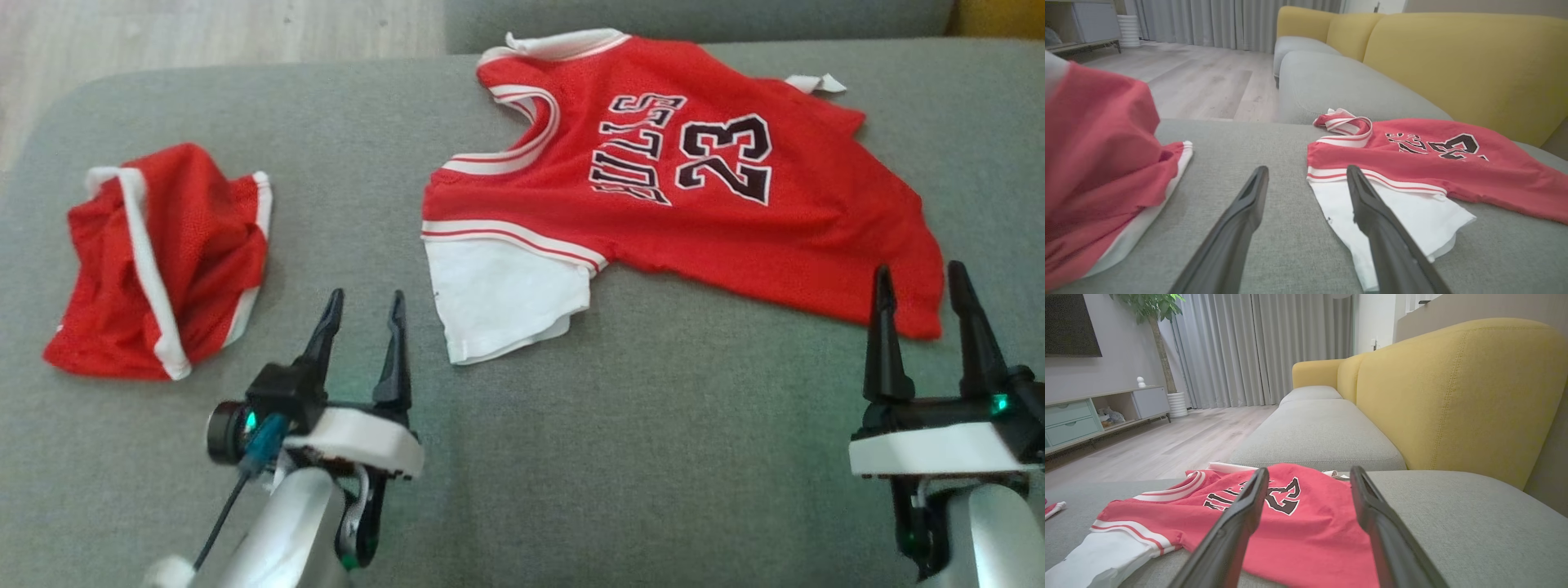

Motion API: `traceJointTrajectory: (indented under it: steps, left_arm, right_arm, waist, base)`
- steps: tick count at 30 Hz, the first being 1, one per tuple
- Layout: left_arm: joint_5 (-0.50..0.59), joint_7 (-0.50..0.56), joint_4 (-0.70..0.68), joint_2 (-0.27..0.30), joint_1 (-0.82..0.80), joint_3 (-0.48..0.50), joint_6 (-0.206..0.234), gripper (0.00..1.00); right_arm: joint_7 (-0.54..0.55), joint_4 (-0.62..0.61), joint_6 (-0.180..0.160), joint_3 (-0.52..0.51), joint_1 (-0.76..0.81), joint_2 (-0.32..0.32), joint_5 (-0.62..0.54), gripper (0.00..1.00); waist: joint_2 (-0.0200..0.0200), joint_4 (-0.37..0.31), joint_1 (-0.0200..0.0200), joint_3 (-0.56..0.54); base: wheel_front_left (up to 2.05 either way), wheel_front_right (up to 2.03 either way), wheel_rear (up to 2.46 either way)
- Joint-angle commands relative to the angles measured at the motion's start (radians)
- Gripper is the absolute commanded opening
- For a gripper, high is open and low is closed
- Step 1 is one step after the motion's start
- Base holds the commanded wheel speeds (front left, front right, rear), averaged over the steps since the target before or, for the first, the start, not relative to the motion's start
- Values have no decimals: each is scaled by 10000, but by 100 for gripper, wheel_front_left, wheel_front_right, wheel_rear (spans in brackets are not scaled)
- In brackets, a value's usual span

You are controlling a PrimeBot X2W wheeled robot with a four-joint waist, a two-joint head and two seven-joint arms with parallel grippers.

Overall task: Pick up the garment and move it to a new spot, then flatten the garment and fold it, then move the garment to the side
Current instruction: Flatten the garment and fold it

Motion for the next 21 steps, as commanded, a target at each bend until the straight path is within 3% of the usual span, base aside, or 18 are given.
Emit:
traceJointTrajectory:
  steps: [1, 10, 18, 19, 20, 21]
  left_arm:
    - [-34, 108, -92, 24, -583, 195, -86, 100]
    - [-477, 1307, 1276, -132, -1177, -291, -321, 100]
    - [-863, 1686, 1984, -187, -1290, -540, -499, 100]
    - [-900, 1735, 2055, -190, -1297, -584, -560, 86]
    - [-939, 1742, 2093, -194, -1307, -629, -639, 39]
    - [-939, 1742, 2093, -194, -1307, -629, -639, 39]
  right_arm:
    - [-107, -382, -7, 289, -362, -60, 47, 100]
    - [-108, -384, -7, 463, -522, -60, 129, 100]
    - [-108, -275, -7, 486, -632, -60, 171, 100]
    - [-108, -254, -7, 488, -635, -60, 173, 100]
    - [-108, -232, -7, 475, -637, -60, 174, 100]
    - [-108, -232, -7, 475, -637, -60, 174, 100]
  waist:
    - [0, -183, 0, 194]
    - [0, -649, 0, 725]
    - [0, -858, 0, 816]
    - [0, -871, 0, 798]
    - [0, -881, 0, 782]
    - [0, -881, 0, 782]
  base:
    - [0, 0, 0]
    - [0, 0, 0]
    - [0, 0, 0]
    - [0, 0, 0]
    - [0, 0, 0]
    - [0, 0, 0]
